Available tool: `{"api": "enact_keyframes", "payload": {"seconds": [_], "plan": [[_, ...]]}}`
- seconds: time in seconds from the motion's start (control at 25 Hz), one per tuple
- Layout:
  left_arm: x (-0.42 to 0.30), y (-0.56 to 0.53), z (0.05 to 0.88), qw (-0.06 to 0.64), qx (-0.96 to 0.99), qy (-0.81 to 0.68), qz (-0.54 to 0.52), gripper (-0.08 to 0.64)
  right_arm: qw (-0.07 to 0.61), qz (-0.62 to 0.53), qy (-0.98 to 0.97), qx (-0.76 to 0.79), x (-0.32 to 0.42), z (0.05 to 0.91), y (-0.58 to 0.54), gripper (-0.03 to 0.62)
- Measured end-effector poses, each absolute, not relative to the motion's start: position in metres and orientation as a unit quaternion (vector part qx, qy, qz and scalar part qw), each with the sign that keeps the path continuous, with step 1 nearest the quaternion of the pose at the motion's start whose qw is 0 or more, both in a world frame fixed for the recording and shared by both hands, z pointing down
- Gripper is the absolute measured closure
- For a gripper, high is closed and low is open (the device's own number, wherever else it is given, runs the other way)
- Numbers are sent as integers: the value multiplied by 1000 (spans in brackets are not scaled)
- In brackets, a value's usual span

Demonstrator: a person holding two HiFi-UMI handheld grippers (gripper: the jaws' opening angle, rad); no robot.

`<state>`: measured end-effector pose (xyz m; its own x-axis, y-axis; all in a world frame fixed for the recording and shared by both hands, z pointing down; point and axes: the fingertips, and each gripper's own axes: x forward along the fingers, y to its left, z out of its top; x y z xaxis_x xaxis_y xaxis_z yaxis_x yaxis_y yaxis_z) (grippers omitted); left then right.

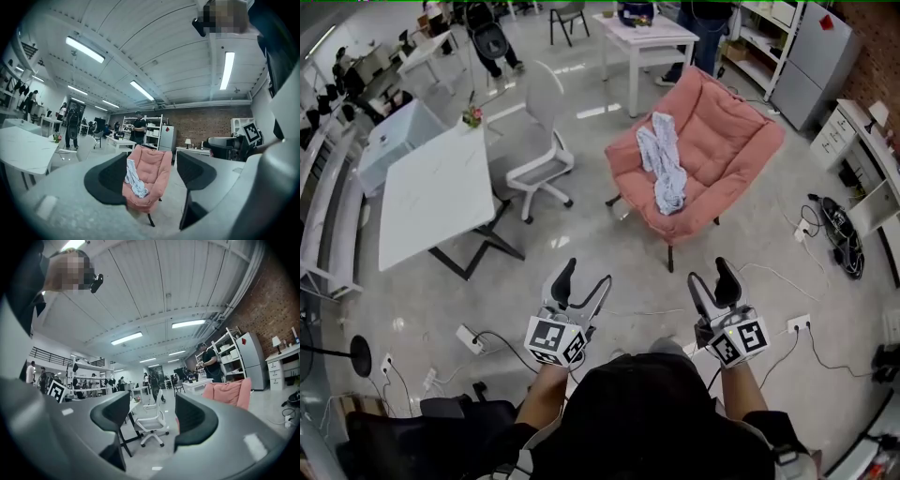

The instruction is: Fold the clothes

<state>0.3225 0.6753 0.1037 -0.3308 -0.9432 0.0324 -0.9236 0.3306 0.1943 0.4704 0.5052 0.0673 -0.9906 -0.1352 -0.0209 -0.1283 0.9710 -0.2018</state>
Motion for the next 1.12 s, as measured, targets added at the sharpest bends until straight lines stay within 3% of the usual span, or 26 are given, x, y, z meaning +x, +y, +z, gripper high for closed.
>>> {"api": "enact_keyframes", "payload": {"seconds": [0.56,1.12], "plan": [[266,603,106,70,557,-827,-31,222,23,-113,992,-58,398,78,400,313],[241,406,114,80,594,-801,-14,222,5,-99,993,-63,374,93,232,314]]}}
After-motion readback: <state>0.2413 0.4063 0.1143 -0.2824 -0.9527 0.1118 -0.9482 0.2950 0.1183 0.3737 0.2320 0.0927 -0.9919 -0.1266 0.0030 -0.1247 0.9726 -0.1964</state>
